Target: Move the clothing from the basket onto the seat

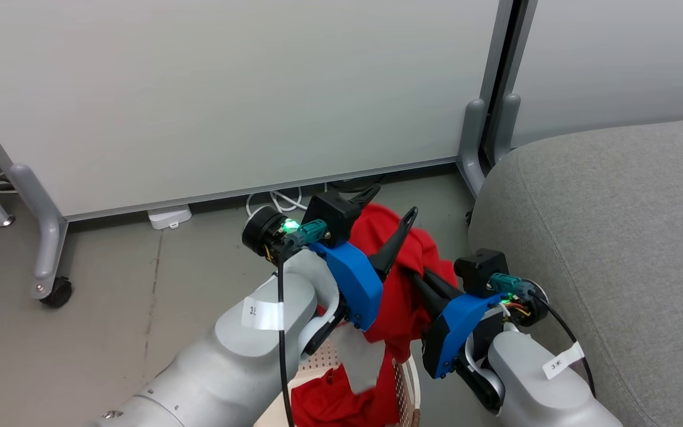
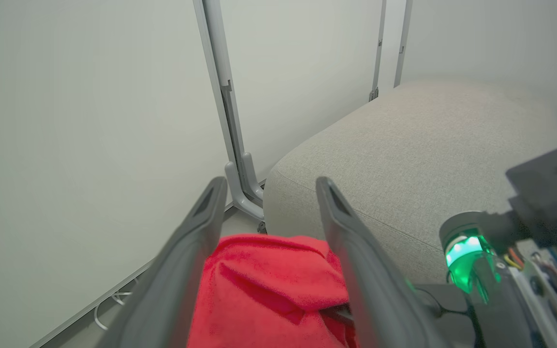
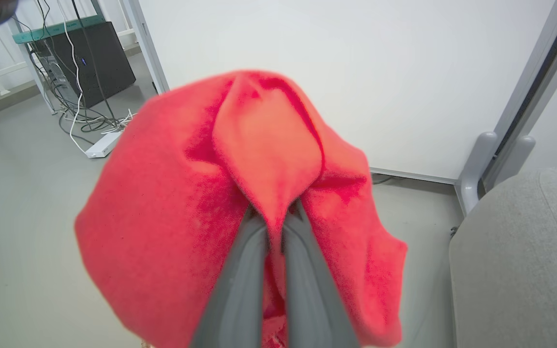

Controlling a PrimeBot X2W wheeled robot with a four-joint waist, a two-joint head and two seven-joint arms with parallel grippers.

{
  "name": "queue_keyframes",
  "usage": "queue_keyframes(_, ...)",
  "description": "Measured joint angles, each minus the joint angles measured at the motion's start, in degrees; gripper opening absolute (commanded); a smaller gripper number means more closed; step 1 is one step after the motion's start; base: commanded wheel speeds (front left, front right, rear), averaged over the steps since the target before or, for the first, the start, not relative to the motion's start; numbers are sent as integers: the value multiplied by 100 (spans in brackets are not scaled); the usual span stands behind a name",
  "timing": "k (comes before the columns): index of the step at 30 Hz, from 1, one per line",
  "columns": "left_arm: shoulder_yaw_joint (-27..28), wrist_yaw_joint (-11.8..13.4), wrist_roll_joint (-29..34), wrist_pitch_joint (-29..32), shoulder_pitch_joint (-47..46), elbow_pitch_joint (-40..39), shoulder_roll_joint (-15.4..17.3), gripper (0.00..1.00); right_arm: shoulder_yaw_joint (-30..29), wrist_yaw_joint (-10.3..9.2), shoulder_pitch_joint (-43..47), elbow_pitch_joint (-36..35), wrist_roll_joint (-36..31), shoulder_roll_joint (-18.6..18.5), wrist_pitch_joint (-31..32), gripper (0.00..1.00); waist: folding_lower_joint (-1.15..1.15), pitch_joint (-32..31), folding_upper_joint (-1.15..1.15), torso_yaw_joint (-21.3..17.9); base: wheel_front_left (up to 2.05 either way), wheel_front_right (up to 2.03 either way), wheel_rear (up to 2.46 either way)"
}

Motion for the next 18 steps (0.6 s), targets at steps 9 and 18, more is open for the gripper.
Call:
queue_keyframes(9,227,90,97,-43,29,-221,4,100,-26,0,-30,101,29,0,-35,0,0,25,0,2,0,0,0)
queue_keyframes(18,1376,301,1046,-54,1148,-1486,379,100,-376,0,-48,109,-112,0,-104,0,0,75,0,25,0,0,0)
